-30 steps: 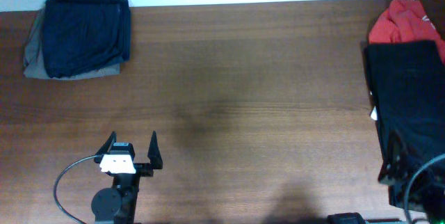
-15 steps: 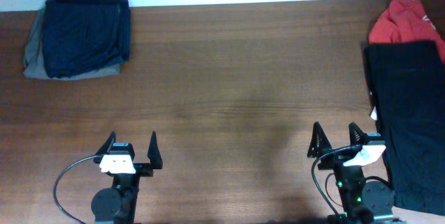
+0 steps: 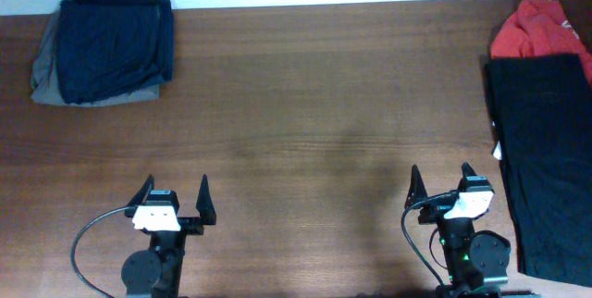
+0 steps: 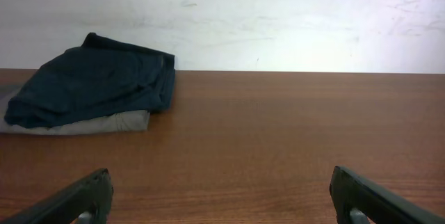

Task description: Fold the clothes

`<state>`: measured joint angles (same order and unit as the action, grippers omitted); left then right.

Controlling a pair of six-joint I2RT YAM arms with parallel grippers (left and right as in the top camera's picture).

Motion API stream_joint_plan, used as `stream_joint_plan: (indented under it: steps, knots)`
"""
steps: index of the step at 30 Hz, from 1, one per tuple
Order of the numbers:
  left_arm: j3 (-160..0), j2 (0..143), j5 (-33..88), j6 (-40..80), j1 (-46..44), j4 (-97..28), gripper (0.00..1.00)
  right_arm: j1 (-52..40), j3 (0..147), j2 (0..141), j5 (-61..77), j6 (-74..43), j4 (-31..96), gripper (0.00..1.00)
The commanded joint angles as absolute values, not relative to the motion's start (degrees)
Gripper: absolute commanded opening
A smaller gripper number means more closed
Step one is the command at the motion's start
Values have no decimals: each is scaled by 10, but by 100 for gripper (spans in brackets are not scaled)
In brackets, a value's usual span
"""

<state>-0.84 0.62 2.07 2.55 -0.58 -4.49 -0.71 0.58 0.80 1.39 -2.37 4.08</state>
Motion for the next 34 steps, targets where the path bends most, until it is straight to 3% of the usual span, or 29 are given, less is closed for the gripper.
stream_joint_plan:
  steps: [1,5,34]
  knots:
    - [-5,3,19,17,-7,-46,99,-3,3,2,11,41,45,98]
    - [-5,3,19,17,-8,-46,99,-4,3,2,19,-8,45,98]
    - [-5,3,19,17,-7,-46,99,-4,3,2,13,-9,45,98]
